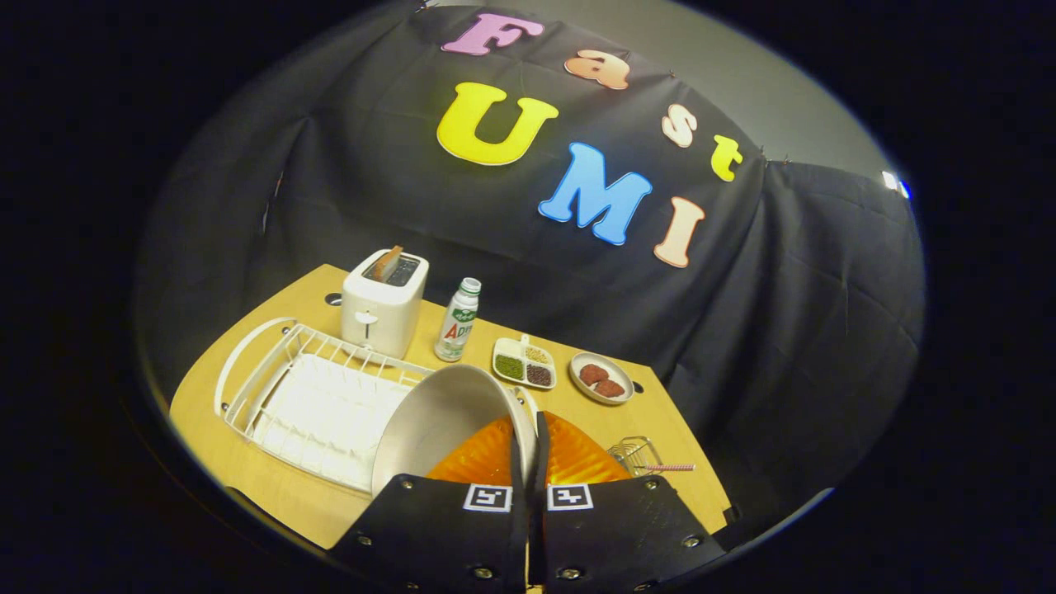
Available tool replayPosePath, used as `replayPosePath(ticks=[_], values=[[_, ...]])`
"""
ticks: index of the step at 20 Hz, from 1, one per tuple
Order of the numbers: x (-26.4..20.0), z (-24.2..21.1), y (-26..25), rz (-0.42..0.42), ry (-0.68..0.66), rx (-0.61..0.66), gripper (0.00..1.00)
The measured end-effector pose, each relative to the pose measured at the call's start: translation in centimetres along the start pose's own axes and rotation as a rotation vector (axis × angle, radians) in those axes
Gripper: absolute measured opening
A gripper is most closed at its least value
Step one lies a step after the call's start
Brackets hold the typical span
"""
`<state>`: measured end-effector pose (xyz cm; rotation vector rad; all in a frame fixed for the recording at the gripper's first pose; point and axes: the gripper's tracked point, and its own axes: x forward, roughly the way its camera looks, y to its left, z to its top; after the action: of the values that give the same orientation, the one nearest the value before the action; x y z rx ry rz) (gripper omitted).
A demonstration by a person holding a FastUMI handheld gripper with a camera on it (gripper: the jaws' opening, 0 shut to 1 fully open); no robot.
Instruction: Take the plate from the dish rack, then take the spoon from the basket and place it into the plate.
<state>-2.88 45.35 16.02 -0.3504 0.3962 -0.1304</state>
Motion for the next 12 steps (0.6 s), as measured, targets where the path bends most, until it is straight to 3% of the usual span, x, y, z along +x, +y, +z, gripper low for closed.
replayPosePath(ticks=[8, 12], values=[[-3.1, -5.2, 3.4, 0.187, 0.031, 0.203, 0.02], [-3.5, -8.1, 3.7, 0.227, 0.062, 0.241, 0.02]])
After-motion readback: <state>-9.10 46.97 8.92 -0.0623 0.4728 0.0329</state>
